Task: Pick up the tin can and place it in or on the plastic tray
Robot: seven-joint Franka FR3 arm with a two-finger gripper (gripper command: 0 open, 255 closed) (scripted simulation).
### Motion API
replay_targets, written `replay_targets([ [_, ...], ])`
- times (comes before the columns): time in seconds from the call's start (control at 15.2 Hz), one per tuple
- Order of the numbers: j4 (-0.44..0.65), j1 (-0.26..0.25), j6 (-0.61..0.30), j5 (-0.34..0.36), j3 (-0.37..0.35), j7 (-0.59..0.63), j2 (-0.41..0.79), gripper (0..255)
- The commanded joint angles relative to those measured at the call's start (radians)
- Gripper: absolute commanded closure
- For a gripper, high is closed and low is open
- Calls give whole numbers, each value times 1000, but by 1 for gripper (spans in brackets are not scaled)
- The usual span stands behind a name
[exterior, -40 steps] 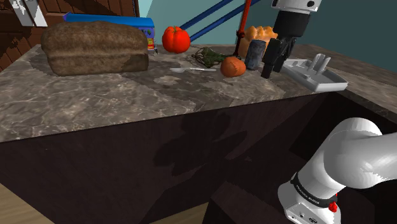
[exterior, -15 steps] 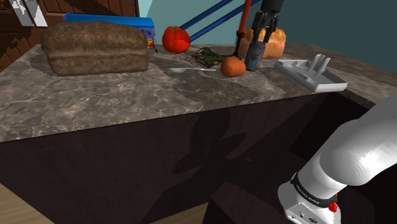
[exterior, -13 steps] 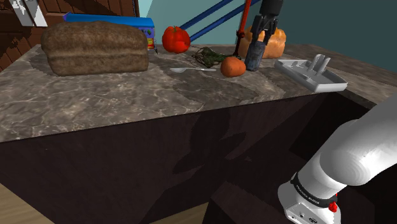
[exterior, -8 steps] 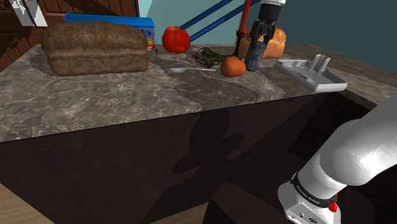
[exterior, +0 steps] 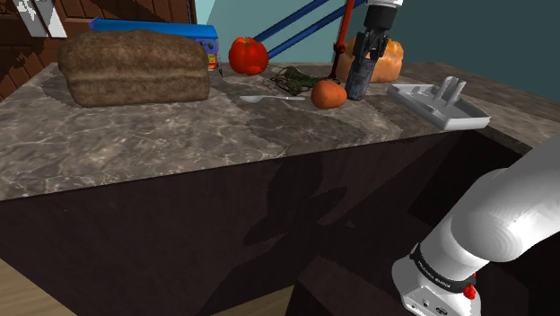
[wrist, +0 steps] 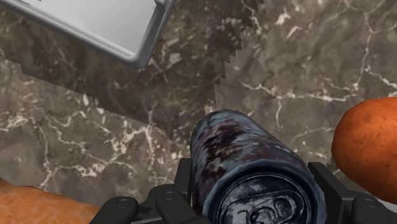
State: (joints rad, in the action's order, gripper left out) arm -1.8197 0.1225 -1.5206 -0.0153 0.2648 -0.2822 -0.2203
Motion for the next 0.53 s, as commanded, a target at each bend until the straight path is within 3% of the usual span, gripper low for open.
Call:
replay_targets([
  [0.0,-1,0,0,0,0,0,1,255],
  [0.46,16,0,14,-1,0,0,3,255],
])
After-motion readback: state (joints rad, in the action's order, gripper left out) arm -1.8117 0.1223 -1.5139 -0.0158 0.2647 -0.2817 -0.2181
